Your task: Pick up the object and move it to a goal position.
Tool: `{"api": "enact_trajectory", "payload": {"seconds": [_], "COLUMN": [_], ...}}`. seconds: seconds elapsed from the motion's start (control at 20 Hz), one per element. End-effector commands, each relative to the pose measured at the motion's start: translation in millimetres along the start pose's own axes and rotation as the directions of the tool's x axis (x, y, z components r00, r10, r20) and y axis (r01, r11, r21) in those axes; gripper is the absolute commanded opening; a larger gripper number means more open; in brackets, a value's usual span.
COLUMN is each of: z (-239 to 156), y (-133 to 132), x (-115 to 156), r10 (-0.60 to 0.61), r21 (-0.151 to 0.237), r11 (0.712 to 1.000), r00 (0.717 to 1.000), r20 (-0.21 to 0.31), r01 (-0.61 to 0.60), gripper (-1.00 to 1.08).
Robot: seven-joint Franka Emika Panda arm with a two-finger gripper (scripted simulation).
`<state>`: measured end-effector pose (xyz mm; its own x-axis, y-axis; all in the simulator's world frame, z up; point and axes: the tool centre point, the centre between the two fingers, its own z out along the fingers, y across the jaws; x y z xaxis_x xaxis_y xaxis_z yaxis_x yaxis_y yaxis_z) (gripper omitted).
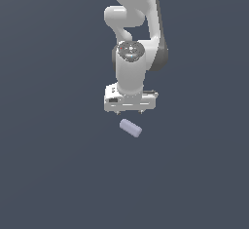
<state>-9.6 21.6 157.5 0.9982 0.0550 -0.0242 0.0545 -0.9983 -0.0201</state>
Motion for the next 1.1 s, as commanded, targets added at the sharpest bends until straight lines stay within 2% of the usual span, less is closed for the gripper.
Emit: {"api": "enact_trajectory", "payload": {"seconds": [0.0,0.55,0.85,1.05], "z": [0.1,5.5,16.2,26.3], "y": [-5.3,-4.6,-4.0,-3.7], "x": [-0.8,-0.4,0.0,0.3], "r10": [-0.006,-0.057,-0.159,-0.256], "r21": [0.007,0.003,-0.004,-0.011], "r11": [1.000,0.998,0.987,0.967], "r00": [1.000,0.998,0.987,0.967], "r20": [0.004,0.003,0.001,0.001], "r01": [0.006,0.057,0.159,0.256], "gripper": [1.00,1.00,1.00,1.00]}}
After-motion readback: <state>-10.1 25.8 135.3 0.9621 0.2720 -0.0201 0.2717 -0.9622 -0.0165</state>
